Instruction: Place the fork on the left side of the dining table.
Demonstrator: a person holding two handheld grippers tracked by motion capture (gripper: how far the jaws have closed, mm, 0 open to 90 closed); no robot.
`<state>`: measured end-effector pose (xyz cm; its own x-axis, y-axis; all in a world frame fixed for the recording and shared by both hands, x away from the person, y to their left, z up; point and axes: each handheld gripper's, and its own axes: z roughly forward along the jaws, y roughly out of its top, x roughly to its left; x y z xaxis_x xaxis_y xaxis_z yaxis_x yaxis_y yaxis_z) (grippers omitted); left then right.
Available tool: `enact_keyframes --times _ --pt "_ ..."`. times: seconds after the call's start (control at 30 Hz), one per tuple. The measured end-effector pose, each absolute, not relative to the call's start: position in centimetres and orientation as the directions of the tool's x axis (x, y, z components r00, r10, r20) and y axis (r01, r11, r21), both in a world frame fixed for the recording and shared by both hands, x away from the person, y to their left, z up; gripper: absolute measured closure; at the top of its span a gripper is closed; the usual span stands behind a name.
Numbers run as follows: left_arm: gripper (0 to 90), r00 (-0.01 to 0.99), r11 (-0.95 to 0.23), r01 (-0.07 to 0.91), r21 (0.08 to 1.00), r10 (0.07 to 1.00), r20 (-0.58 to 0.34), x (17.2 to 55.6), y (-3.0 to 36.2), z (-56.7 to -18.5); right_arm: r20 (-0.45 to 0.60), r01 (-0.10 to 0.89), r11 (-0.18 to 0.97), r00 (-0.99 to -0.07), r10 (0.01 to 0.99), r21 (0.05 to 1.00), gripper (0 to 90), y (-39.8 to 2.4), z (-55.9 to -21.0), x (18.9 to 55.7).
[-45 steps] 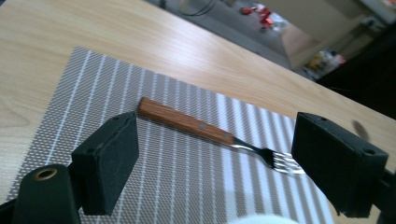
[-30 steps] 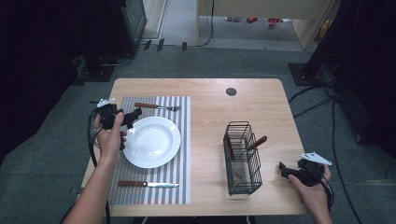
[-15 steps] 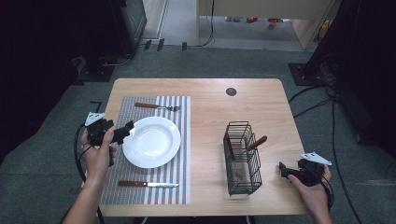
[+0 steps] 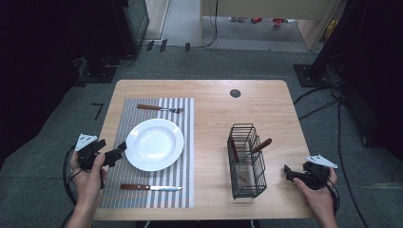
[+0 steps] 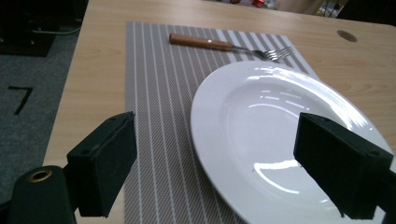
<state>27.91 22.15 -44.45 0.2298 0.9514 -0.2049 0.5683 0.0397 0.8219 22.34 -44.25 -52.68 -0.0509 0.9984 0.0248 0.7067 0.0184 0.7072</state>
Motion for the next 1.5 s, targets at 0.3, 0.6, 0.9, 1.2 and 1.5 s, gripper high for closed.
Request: enact_keyframes --times 0.3,0.6,0.9,1.2,1.5 --pt "13.9 0.195 0.037 0.577 0.816 0.964 -0.182 25.8 23.9 -46.6 0.025 0.707 0.019 -0.051 0.998 0.707 0.0 -44.2 -52.7 22.3" --pt "13.3 0.160 0.000 0.625 0.781 0.979 -0.128 25.5 24.7 -49.3 0.025 0.707 0.019 -0.051 0.998 0.707 0.0 -44.2 -52.7 22.3" --pt "13.4 0.180 -0.059 0.654 0.754 0.980 -0.079 26.2 24.1 -51.1 0.024 0.706 0.017 -0.049 0.999 0.708 0.0 -44.2 -52.7 22.3" --pt "13.4 0.184 -0.099 0.667 0.739 0.982 -0.034 26.3 23.6 -51.7 0.024 0.706 0.017 -0.049 0.999 0.708 0.0 -44.2 -52.7 22.3" --pt "12.8 0.176 -0.113 0.673 0.731 0.984 -0.010 26.3 23.3 -51.8 0.024 0.706 0.018 -0.049 0.999 0.708 0.0 -44.2 -52.7 22.3"
